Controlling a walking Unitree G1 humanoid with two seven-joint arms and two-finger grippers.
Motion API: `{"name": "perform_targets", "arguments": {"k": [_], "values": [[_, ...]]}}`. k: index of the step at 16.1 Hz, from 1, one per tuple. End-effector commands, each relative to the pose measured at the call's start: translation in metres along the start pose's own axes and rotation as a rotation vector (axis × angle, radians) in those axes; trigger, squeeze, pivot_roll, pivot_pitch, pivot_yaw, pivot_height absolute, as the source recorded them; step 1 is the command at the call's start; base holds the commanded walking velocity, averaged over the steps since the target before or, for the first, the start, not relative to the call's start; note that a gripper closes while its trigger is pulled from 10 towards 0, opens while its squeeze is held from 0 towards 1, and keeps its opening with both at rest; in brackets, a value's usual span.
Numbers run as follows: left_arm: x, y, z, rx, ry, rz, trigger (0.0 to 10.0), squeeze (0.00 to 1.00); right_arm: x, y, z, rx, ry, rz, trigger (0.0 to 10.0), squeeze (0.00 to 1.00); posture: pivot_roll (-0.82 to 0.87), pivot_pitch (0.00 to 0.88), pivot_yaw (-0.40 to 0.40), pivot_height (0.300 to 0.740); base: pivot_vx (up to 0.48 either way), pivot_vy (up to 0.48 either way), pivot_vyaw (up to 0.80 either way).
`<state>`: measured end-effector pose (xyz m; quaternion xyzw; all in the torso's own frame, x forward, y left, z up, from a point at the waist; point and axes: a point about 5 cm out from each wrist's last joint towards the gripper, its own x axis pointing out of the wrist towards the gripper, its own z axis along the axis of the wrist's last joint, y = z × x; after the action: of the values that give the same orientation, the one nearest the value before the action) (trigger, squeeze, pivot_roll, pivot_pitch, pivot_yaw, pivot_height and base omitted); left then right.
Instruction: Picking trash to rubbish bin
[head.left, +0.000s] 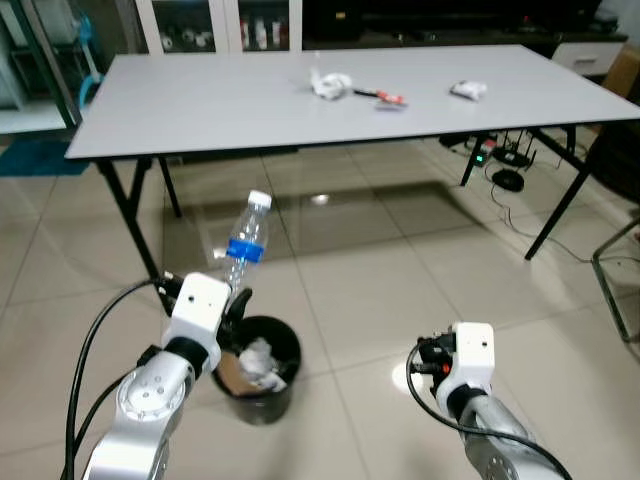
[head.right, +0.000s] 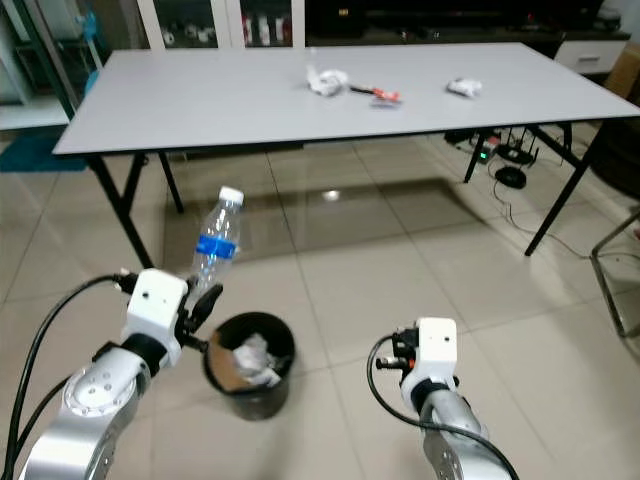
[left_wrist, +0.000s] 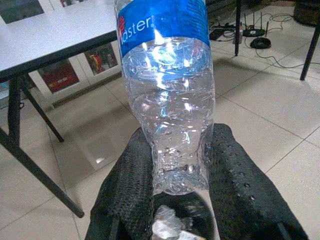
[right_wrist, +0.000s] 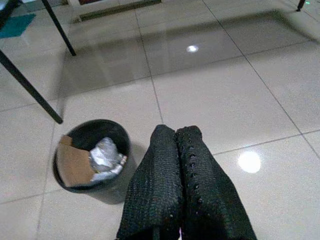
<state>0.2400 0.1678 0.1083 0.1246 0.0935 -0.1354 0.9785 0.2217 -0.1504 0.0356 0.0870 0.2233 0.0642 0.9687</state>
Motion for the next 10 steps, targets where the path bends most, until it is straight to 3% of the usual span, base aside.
{"name": "perform_targets", "arguments": {"k": [1,9,10], "values": [[-0.0015,0.0053,-0.0011,0.006,0.009,0.018,10.0,0.0,0.0018,0.0051,0.0034,-0.011,-0.013,0.017,10.0,0.0,0.03,0.0,-0.041,0.74,0.0,0.48,-0.45],[-0.0029,0.0071,-0.0027,0.004,0.009,0.043,10.0,0.0,0.0065,0.0073,0.0066,-0.029,-0.011,0.046,10.0,0.0,0.04,0.0,-0.064,0.74,0.0,0.48,-0.45],[-0.0032,0.0082,-0.0033,0.002,0.009,0.064,10.0,0.0,0.0073,0.0075,0.0072,-0.033,-0.01,0.052,10.0,0.0,0.04,0.0,-0.067,0.74,0.0,0.0,-0.45]]}}
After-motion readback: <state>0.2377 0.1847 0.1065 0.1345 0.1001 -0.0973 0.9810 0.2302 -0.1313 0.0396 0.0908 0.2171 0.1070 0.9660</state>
